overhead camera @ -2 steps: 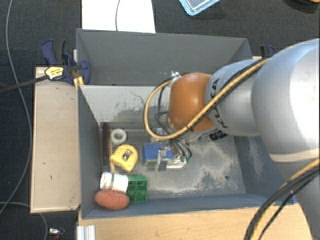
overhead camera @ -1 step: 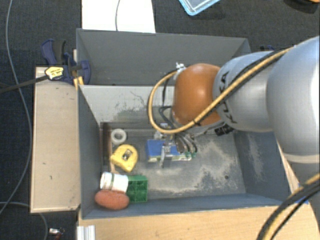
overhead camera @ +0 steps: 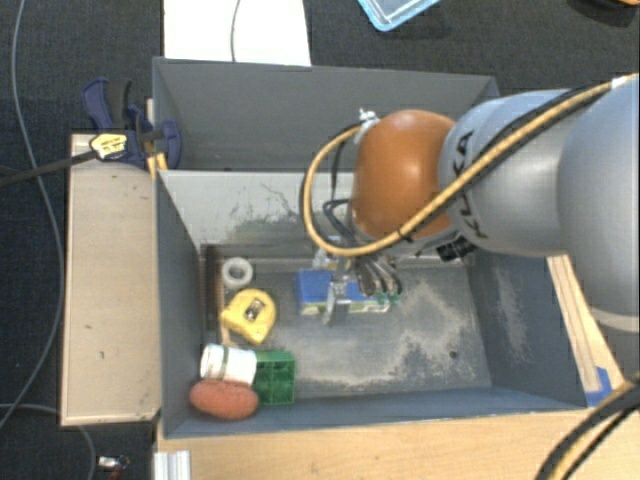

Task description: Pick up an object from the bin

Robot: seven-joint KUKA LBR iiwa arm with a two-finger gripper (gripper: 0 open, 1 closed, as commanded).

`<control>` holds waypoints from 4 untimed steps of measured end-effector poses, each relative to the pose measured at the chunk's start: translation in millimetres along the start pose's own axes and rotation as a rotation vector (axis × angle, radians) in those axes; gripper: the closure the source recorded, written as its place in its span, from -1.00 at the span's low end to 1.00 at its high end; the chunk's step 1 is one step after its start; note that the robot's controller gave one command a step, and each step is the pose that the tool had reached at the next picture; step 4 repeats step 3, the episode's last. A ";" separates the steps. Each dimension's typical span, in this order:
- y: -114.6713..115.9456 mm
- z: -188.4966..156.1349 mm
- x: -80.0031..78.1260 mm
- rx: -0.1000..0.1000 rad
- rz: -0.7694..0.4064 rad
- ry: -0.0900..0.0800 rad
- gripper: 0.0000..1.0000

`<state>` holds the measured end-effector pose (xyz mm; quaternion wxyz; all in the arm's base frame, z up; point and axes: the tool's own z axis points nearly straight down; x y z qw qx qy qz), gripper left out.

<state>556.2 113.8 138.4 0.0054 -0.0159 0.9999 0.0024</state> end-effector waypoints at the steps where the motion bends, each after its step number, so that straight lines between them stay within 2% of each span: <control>1: 0.2 -13.4 -1.4 -0.001 0.000 -0.006 1.00; 3: 0.2 -46.0 -1.3 -0.001 0.000 -0.003 1.00; 4: 0.2 -46.0 -1.3 -0.001 0.000 -0.003 1.00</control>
Offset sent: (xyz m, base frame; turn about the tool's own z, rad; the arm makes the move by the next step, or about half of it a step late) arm 0.0010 0.0002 0.0092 0.0001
